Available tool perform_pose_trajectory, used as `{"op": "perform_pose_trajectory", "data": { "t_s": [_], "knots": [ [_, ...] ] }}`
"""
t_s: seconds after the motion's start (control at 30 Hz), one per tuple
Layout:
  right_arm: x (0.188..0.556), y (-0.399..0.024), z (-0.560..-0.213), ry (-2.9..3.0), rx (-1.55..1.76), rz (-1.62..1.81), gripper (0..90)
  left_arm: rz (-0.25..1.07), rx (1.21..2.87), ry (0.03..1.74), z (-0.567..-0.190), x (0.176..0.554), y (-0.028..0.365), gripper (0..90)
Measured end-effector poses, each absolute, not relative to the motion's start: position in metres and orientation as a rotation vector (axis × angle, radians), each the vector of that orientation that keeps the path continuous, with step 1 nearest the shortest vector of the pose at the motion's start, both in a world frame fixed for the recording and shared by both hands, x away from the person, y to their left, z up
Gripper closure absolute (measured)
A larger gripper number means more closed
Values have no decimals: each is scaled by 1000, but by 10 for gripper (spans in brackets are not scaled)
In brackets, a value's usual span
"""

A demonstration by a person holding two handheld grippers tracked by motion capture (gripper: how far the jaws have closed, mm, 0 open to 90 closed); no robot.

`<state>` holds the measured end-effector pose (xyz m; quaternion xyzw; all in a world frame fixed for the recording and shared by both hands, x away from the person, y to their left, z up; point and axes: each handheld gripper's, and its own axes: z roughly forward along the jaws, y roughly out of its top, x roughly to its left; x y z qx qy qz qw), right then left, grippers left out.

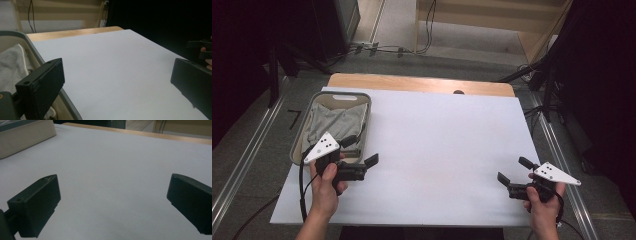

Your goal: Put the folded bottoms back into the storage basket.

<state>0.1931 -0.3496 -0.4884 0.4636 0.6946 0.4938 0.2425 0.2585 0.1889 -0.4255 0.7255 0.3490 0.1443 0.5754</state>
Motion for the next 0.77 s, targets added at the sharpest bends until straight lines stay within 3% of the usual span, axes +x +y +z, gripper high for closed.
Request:
{"op": "perform_pose_trajectory", "data": {
  "t_s": [0.37,0.77],
  "knots": [
    [194,-352,-494,1882,1291,1374,0,378,1748,775,-441,233,189,0],
    [193,-351,-496,1878,1287,1385,0,375,1741,802,-444,235,196,0]
  ]
}}
